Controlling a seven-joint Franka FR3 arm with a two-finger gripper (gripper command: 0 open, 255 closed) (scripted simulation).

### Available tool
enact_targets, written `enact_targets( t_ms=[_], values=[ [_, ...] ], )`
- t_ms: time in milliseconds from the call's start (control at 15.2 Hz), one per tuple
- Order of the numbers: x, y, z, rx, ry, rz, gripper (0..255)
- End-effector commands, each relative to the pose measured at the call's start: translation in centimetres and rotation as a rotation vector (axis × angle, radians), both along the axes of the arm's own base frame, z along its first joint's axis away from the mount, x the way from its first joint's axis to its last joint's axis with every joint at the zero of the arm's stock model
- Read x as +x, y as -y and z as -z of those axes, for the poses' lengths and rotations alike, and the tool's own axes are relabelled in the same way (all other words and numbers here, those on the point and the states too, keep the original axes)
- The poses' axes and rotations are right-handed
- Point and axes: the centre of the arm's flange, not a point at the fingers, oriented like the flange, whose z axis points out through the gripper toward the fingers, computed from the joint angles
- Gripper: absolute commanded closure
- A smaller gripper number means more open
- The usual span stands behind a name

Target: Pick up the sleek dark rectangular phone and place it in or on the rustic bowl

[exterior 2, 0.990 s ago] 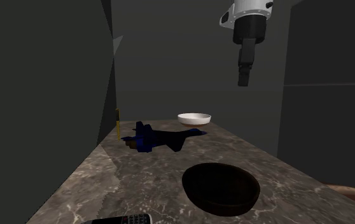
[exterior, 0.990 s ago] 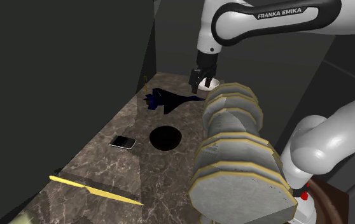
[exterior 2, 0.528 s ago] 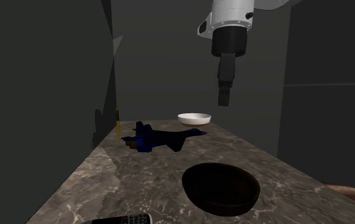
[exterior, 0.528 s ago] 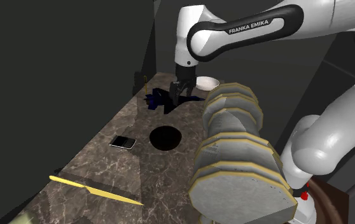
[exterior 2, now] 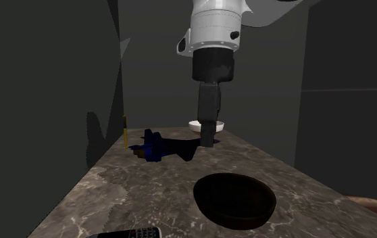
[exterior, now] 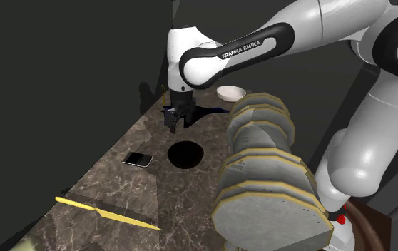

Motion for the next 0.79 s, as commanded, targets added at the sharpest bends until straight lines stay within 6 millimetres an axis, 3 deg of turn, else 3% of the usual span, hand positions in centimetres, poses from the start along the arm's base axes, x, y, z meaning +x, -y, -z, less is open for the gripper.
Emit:
enact_targets(
  t_ms=[0, 726],
  values=[
    [0.9, -2.1, 1.3, 0.001, -0.004, -0.019, 0],
    [5.3, -14.0, 8.4, 0.004, -0.025, -0.124, 0]
  ],
)
